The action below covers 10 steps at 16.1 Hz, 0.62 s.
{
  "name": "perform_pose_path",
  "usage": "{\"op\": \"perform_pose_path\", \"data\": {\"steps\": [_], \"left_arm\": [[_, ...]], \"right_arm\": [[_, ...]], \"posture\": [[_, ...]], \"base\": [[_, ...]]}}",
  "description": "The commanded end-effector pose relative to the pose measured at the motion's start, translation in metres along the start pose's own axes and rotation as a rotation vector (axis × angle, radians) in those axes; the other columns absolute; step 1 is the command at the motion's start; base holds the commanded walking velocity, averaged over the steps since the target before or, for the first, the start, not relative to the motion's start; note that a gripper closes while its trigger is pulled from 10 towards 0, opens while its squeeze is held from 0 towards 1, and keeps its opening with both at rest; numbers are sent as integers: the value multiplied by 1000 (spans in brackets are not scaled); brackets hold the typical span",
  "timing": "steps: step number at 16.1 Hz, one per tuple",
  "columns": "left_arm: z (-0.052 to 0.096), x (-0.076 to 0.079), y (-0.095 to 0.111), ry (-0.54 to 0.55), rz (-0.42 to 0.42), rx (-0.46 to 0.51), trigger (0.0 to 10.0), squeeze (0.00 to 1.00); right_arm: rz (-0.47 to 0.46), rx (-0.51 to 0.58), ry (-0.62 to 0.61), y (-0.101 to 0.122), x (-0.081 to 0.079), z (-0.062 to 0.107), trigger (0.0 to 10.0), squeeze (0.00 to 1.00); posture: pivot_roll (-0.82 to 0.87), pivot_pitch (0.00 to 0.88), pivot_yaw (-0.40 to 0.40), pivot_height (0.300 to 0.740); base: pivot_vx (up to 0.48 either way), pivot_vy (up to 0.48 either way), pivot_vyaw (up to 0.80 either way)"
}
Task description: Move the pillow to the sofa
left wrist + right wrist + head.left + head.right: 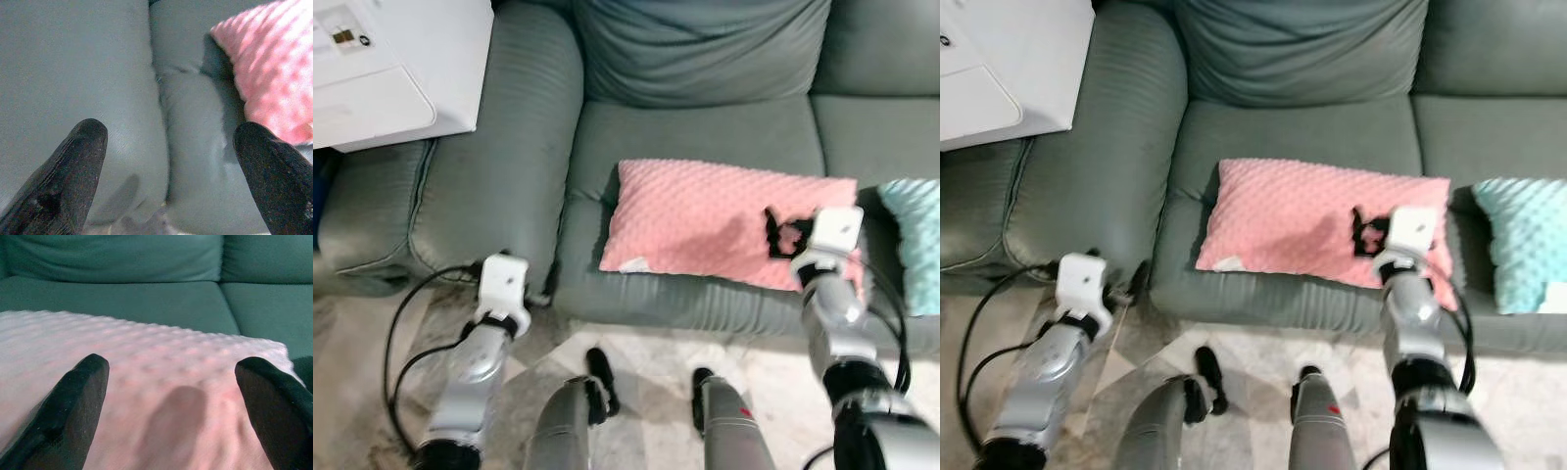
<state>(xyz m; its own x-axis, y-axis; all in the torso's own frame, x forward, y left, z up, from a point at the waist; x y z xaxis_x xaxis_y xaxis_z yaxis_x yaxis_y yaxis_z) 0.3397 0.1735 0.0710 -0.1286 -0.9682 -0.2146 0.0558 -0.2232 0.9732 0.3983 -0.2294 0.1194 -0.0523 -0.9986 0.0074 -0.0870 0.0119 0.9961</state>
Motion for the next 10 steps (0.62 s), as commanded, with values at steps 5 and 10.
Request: {"op": "perform_pose_path", "data": {"steps": [5, 10], "left_arm": [[23, -13, -95, 25, -10, -353, 10000, 0], [46, -23, -140, 60, -78, -564, 10000, 0]], "right_arm": [[-7, -192, 133, -62, -31, 33, 10000, 1000], [8, -509, 98, -141, -24, 95, 10000, 0]], "posture": [[-124, 128, 85, 740], [-145, 3, 68, 740]], "base": [[0, 0, 0], [0, 0, 0]]}}
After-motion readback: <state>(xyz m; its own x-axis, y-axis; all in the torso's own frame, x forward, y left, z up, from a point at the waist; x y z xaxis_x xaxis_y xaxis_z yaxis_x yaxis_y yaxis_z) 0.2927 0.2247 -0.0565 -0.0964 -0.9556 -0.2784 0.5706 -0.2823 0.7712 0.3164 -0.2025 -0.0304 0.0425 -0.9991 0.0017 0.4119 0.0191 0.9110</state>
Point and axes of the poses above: a point about 5 cm out from each wrist's last joint towards the gripper, its own z axis pointing back from the gripper into the wrist, its own y axis along the axis of the wrist's last joint, x = y × z, the point moved 5 cm from there along -z, pointing out of the wrist towards the gripper, and after that the axes turned 4 degrees about -z, right-handed, at the moved point
